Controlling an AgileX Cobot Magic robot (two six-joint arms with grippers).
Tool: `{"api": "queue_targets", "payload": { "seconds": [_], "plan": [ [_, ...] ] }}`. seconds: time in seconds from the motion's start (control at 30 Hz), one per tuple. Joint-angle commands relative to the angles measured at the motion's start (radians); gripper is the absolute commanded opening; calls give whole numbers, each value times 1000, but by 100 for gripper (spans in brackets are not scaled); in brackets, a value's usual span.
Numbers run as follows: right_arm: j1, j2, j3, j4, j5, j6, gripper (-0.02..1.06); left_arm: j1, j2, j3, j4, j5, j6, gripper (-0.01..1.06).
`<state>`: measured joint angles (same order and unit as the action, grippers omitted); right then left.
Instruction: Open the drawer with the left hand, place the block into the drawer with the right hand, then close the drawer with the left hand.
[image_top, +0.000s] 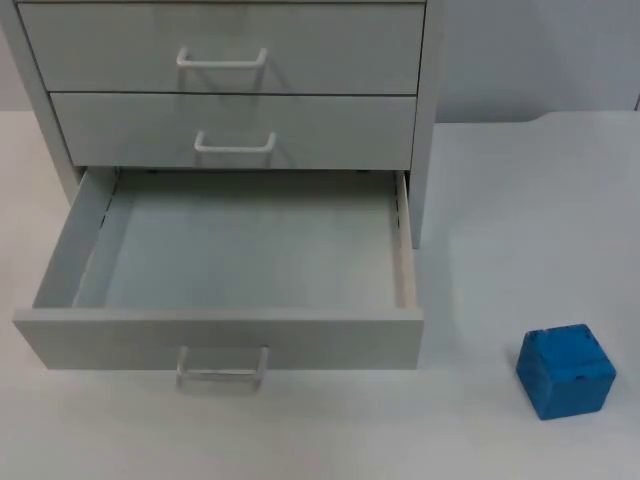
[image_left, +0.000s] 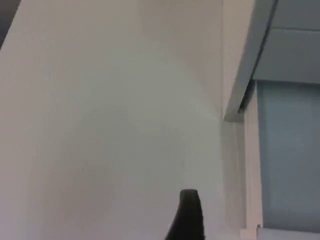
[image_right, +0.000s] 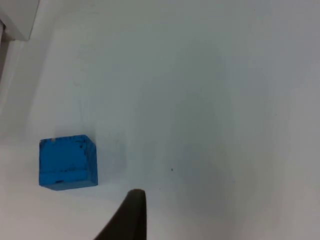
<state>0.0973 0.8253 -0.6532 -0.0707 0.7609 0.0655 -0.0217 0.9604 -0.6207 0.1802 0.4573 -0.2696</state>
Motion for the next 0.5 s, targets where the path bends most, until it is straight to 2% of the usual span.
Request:
{"api": "queue_targets", "payload": {
  "seconds": [0.0,0.07,0.1,0.23,0.4,0.47],
  "plan": [
    [-5,-4,5,12,-2,-5,104,79,-20,-4,-188,36,156,68],
    [-5,-4,5,12,-2,-5,104,113,-33,-4,-320,63,283,68],
    [-5,-4,5,12,-2,-5,104,113,-33,-4,-320,63,283,68],
    [-5,-4,5,12,-2,-5,104,115,-70,-4,-506,121,486,68],
    [-5,-4,5,12,2,-5,104,115,-117,-4,-471,186,496,68],
    [-5,-4,5,12,4,-5,104,115,-154,-2,-409,233,490,68]
  ]
}}
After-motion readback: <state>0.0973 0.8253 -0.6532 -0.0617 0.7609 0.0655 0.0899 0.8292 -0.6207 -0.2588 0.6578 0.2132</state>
